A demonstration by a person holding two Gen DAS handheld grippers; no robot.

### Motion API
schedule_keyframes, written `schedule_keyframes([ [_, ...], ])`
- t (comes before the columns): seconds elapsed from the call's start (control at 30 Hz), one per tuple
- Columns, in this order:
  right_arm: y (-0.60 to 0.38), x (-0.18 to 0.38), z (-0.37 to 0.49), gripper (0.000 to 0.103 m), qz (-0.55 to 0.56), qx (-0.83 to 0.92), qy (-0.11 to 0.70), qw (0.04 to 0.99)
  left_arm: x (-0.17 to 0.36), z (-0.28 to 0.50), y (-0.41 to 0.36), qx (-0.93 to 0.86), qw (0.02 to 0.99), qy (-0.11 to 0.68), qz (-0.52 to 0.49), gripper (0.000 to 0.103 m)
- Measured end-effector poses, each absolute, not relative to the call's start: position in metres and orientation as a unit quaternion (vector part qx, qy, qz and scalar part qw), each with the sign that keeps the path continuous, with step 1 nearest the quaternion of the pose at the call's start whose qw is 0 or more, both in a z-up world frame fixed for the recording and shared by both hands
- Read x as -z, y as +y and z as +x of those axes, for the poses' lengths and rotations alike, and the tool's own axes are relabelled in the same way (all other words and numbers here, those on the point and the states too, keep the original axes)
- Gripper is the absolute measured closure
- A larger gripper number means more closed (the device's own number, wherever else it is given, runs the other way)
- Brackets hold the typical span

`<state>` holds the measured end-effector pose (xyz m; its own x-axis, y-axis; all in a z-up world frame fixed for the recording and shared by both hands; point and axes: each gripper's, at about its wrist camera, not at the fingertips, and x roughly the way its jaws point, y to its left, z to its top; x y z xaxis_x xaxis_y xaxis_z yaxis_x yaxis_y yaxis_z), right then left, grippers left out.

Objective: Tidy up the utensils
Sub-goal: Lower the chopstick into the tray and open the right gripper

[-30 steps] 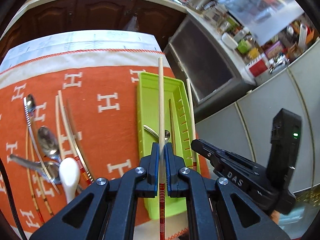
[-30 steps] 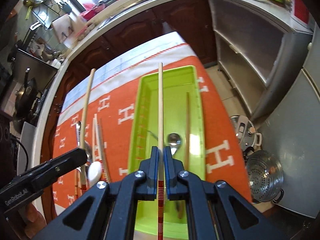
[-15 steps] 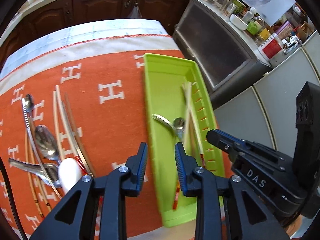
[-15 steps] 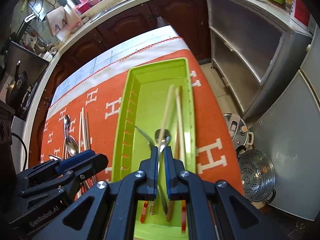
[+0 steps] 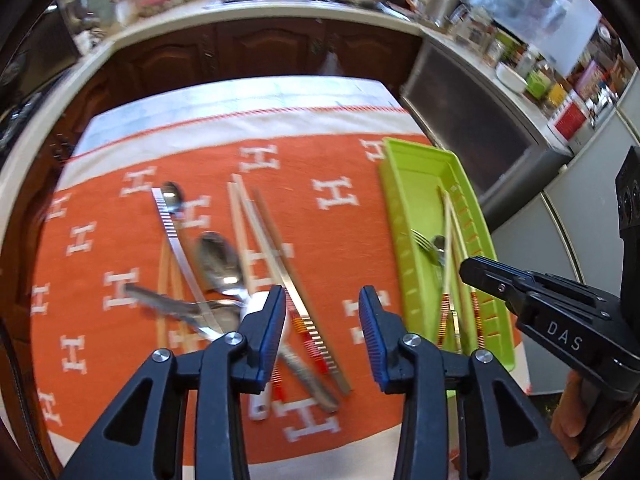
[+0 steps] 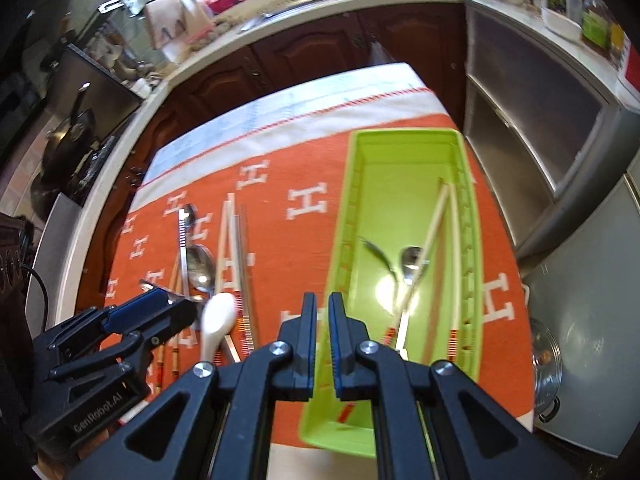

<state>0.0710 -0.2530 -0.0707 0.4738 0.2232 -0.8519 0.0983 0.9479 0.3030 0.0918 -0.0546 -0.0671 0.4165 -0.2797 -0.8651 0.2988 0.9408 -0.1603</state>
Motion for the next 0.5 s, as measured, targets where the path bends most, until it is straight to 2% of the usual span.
schedule_keyframes([
  [0.1, -0.232, 0.066, 0.072, 0.097, 0.143, -0.053, 0.508, 0.848, 0.060, 0.085, -0.028, 0.151, 0.853, 0.499, 0.001, 0.063],
  [0.5, -0.163, 0.070, 0.081, 0.097, 0.100, -0.105, 0.521, 0.841, 0.080, 0.071, 0.043, 0.095, 0.858, 0.505, -0.017, 0.063],
])
